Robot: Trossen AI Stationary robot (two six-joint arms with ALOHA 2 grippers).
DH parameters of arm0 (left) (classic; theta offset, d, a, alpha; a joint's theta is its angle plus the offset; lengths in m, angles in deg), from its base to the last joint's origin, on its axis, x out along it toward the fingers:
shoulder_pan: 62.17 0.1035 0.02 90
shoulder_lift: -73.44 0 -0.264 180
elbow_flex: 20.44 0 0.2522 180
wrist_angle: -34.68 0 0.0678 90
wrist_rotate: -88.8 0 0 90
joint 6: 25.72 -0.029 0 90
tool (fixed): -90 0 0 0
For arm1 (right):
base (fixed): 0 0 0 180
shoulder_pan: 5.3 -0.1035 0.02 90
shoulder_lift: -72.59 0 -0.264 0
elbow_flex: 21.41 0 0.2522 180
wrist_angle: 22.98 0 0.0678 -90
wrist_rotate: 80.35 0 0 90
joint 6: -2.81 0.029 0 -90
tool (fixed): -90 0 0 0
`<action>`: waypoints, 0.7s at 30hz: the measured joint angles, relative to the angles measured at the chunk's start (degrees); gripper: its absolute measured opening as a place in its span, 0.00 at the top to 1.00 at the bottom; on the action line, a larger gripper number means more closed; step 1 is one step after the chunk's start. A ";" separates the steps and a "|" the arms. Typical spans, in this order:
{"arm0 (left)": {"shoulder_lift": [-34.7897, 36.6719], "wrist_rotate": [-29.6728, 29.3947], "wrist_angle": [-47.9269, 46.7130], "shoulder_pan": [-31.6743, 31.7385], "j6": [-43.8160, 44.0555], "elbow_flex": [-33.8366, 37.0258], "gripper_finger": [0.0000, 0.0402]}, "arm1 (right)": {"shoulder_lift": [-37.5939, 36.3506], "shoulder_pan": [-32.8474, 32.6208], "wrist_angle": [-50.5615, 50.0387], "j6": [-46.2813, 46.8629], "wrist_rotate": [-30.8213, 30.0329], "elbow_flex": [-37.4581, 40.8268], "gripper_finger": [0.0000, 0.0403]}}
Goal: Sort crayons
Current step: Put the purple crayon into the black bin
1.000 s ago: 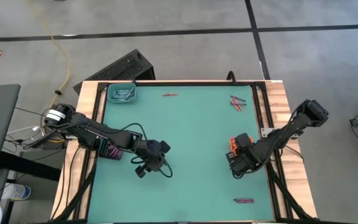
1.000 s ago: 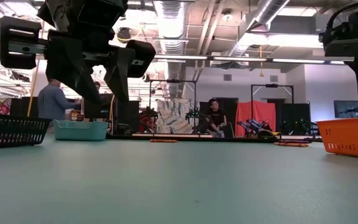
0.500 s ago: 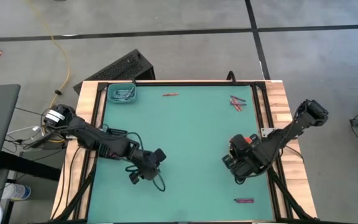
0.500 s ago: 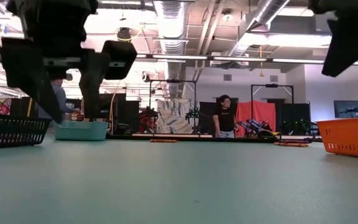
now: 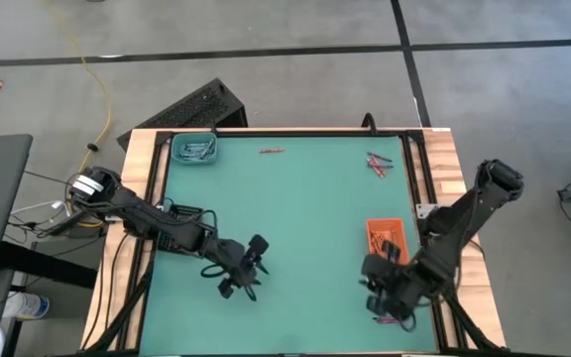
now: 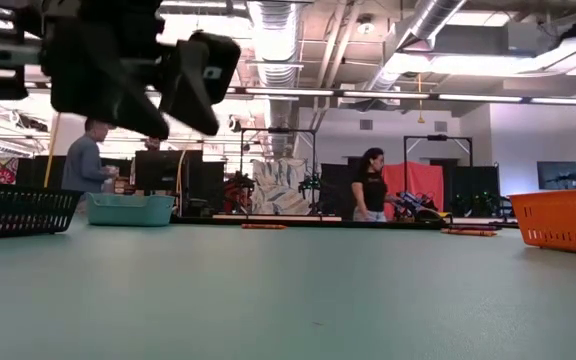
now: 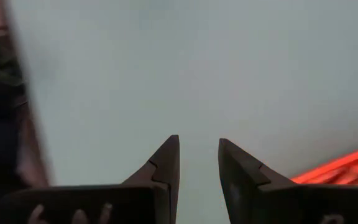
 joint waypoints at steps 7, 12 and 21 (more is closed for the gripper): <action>0.00 0.09 5.42 0.00 -0.49 0.00 0.62 | 3.96 -8.23 4.04 7.99 5.23 0.00 0.75; 0.00 1.05 6.87 0.02 0.87 -0.02 0.62 | 10.89 -11.12 4.07 9.68 14.53 0.00 0.75; 0.00 0.70 6.90 0.02 6.24 -0.02 0.62 | 17.56 -12.36 3.33 6.79 25.53 0.00 0.75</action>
